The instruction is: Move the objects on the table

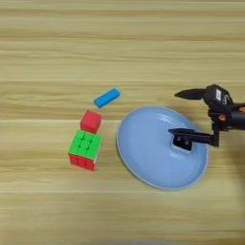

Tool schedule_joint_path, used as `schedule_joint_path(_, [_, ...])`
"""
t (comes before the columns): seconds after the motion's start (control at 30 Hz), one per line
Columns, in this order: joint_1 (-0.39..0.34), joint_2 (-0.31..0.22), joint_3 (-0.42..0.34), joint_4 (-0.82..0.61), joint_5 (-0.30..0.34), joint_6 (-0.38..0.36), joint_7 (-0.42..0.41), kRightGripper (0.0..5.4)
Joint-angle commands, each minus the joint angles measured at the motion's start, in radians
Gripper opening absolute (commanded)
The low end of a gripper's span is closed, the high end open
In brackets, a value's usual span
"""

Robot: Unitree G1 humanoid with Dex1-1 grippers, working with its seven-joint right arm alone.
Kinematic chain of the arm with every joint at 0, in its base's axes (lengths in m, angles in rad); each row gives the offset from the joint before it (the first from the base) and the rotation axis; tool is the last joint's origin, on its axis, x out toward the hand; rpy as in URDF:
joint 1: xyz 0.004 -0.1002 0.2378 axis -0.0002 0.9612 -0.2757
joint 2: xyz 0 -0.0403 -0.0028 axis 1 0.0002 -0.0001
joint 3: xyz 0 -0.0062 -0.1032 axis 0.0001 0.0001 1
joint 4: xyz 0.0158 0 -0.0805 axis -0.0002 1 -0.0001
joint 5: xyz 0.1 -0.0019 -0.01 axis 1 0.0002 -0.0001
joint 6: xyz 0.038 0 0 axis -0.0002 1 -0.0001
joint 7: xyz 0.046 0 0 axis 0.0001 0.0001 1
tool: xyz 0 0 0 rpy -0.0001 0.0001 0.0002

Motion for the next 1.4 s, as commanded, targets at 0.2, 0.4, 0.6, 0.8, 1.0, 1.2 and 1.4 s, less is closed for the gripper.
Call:
schedule_joint_path(0.2, [0.008,-0.054,-0.007,0.003,-0.037,-0.102,-0.021,5.37])
schedule_joint_path(0.4, [0.060,-0.055,0.002,0.010,-0.064,-0.151,-0.029,5.37])
schedule_joint_path(0.6, [0.070,-0.050,0.013,0.035,-0.091,-0.176,-0.044,5.07])
schedule_joint_path(0.8, [0.059,-0.042,0.020,0.072,-0.112,-0.199,-0.064,4.47])
schedule_joint_path(1.0, [0.050,-0.039,0.028,0.089,-0.114,-0.202,-0.069,3.78])
schedule_joint_path(1.2, [0.047,-0.037,0.039,0.105,-0.118,-0.211,-0.068,3.25])
schedule_joint_path(1.4, [0.040,-0.034,0.050,0.125,-0.125,-0.218,-0.069,2.58])
